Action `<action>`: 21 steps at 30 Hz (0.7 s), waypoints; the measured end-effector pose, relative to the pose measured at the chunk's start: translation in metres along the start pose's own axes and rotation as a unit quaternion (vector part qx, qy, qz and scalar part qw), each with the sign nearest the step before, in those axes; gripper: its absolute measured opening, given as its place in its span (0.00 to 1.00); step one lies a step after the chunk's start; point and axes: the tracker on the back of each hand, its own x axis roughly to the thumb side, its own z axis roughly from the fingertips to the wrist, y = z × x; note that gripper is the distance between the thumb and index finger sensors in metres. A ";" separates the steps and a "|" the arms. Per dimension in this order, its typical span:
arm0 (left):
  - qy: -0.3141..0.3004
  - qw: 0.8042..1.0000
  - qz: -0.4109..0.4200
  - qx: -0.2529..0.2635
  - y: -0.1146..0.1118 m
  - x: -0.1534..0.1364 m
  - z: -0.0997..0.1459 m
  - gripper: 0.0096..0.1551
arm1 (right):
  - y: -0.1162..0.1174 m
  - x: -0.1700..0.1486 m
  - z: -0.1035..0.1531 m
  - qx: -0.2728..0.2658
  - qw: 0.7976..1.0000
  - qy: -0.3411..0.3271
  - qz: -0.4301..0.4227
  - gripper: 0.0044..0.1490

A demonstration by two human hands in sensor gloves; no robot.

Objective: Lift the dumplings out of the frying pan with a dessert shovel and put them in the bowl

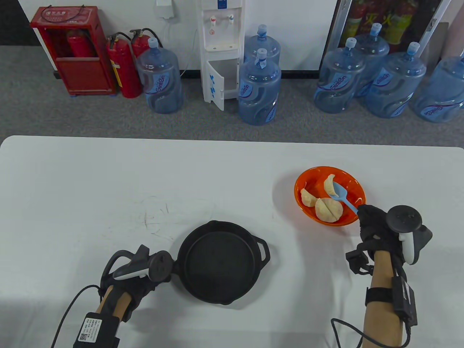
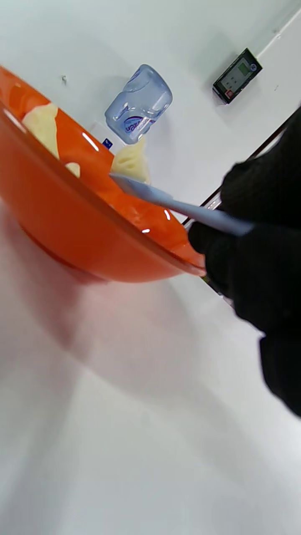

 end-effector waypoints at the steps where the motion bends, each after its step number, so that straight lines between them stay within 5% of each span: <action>1: 0.000 1.000 0.000 0.000 0.000 0.000 0.000 0.30 | 0.000 0.001 -0.002 -0.001 1.000 0.000 0.009 0.27; 21: 0.000 1.000 0.005 0.002 0.000 -0.001 0.000 0.30 | 0.012 0.023 -0.015 -0.027 0.988 -0.013 0.152 0.27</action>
